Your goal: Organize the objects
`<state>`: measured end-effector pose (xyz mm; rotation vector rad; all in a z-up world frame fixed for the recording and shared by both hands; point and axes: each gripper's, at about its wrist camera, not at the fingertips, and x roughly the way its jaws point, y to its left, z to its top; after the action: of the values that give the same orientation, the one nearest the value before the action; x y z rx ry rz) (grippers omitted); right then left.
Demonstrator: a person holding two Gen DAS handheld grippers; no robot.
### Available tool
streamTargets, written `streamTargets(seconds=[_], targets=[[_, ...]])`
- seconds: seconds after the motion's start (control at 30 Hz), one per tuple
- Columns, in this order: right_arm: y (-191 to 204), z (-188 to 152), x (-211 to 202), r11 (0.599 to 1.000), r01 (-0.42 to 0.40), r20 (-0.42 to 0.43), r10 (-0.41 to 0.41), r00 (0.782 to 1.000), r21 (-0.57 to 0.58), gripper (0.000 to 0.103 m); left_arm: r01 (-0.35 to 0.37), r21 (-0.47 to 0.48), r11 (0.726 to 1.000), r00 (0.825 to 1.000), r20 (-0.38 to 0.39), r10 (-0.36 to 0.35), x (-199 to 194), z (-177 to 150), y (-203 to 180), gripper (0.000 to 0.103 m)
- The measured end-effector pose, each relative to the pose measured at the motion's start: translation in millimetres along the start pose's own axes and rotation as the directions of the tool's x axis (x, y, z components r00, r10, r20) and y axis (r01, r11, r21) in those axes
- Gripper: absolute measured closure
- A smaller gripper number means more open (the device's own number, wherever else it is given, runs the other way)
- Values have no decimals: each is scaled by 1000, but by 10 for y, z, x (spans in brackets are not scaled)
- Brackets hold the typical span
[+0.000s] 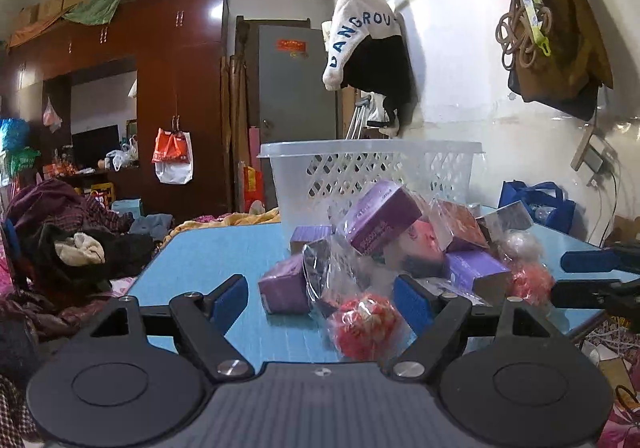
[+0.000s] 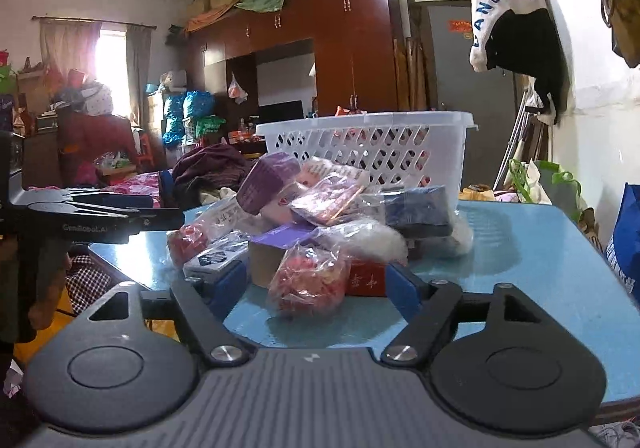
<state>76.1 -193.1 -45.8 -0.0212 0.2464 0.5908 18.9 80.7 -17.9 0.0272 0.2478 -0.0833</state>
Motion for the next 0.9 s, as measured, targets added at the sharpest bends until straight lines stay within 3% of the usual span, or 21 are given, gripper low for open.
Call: streamTargets(seconds=[0.27,0.53,0.7,0.83,0.9], targets=[[113,-134,29,1000,18,32,-18,999,-20,32,7,4,1000,998,64,-8,-18,-194,-146,20],[221,-229,53,997,42,46,-39,998,-66,41,-20,14,1000,997,70,19,60,-305,-215,21],[246,-228,65,995,55,54,-51,997,-79,42,-31,33,999,997,67,28,99,-335,-262,29],[233,-238,56,995,57,55,-53,997,-81,48,-28,42,999,997,71,25,97,-350,-274,50],[213,-234,42,995,58,55,-54,997,-77,49,-24,39,999,997,76,21,90,-360,-271,51]])
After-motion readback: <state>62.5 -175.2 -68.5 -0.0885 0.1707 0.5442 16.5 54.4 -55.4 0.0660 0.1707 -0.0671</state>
